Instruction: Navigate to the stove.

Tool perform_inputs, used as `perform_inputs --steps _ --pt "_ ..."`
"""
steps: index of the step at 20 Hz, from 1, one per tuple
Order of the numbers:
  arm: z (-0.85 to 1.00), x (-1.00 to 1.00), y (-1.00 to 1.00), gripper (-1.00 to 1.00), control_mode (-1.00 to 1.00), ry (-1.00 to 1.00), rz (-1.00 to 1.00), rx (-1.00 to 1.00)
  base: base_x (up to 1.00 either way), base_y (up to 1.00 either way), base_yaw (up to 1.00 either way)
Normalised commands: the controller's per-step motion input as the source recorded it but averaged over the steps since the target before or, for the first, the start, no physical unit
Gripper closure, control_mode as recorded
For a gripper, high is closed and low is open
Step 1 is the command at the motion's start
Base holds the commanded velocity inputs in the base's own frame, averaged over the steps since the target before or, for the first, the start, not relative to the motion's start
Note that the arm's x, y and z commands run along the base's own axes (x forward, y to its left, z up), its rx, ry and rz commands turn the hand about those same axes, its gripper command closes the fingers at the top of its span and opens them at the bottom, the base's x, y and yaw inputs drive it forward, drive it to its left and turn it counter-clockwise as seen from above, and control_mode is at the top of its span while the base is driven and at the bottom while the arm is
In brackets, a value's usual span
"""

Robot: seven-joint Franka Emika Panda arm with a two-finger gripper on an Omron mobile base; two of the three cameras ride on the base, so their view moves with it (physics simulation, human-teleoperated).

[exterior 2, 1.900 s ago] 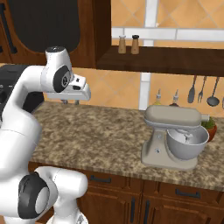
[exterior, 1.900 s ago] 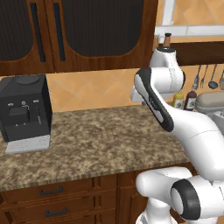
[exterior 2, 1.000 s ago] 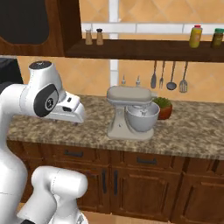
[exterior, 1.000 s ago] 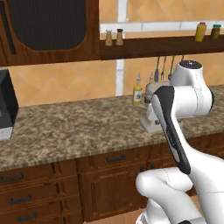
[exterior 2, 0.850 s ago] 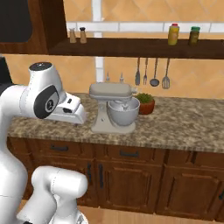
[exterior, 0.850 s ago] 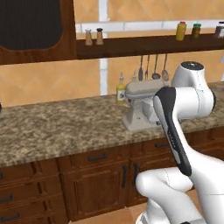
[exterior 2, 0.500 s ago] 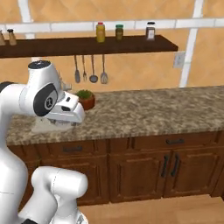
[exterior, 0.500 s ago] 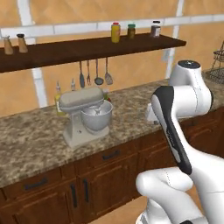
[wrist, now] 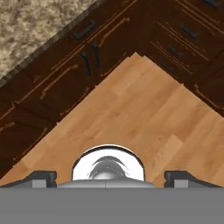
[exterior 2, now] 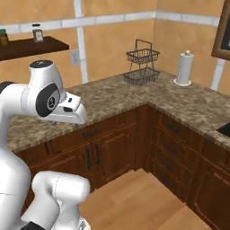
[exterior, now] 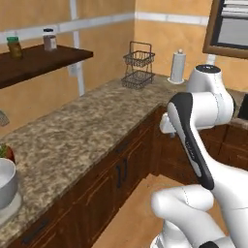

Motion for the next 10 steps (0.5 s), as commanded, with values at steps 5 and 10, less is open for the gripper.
perform_inputs --steps 5,10 --pt "0.0 0.0 0.0 -1.0 1.0 0.0 0.0 0.0 0.0 -0.12 -0.97" --pt "0.0 0.0 0.0 -1.0 1.0 0.0 0.0 0.0 0.0 -0.72 -0.81"
